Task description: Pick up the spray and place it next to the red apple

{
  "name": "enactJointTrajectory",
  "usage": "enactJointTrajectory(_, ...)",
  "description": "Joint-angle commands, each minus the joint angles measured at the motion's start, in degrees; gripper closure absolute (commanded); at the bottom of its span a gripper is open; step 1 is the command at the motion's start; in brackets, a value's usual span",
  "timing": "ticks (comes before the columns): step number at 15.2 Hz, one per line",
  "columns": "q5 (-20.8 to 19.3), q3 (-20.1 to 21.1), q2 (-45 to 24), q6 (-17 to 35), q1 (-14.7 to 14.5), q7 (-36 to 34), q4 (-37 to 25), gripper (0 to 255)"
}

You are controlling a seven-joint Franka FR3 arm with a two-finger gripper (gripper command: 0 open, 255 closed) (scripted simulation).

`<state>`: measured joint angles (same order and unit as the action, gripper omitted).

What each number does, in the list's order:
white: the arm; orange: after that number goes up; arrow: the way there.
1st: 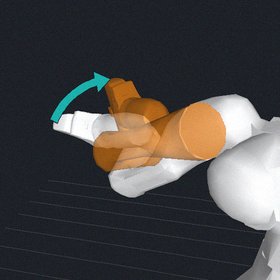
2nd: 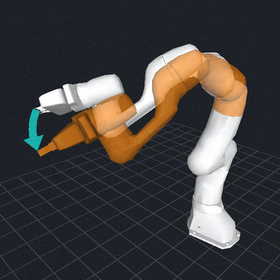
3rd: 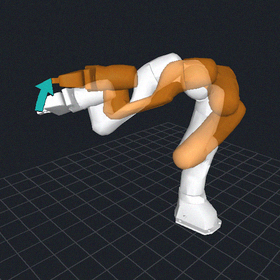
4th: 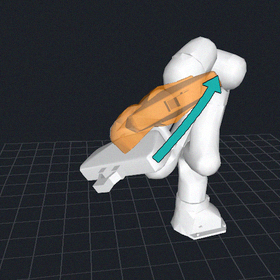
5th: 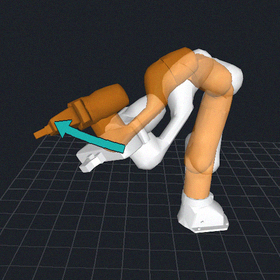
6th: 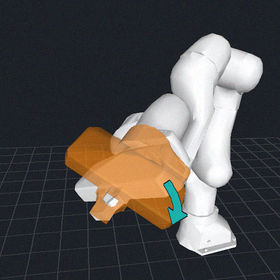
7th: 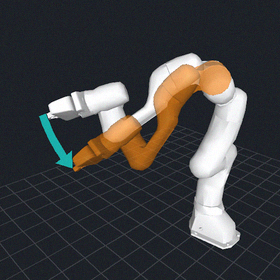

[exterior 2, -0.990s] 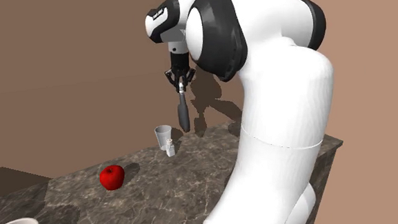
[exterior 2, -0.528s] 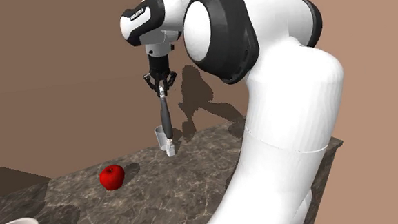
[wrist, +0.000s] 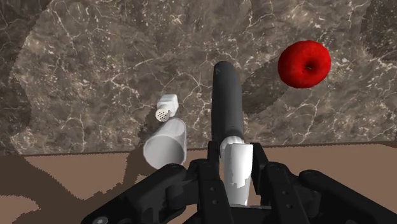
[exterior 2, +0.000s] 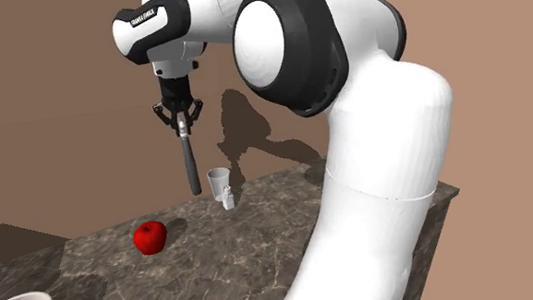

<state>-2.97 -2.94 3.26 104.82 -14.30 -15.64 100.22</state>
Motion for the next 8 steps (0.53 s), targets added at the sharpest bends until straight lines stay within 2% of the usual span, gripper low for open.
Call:
enactJointTrajectory(1, -0.28, 1.43, -0.64, -0.15, -1.25, -2.84, -0.65, 255)
enactJointTrajectory(8, -1.52, 6.08, -5.45, -1.90, -5.72, -12.06, -6.61, 255)
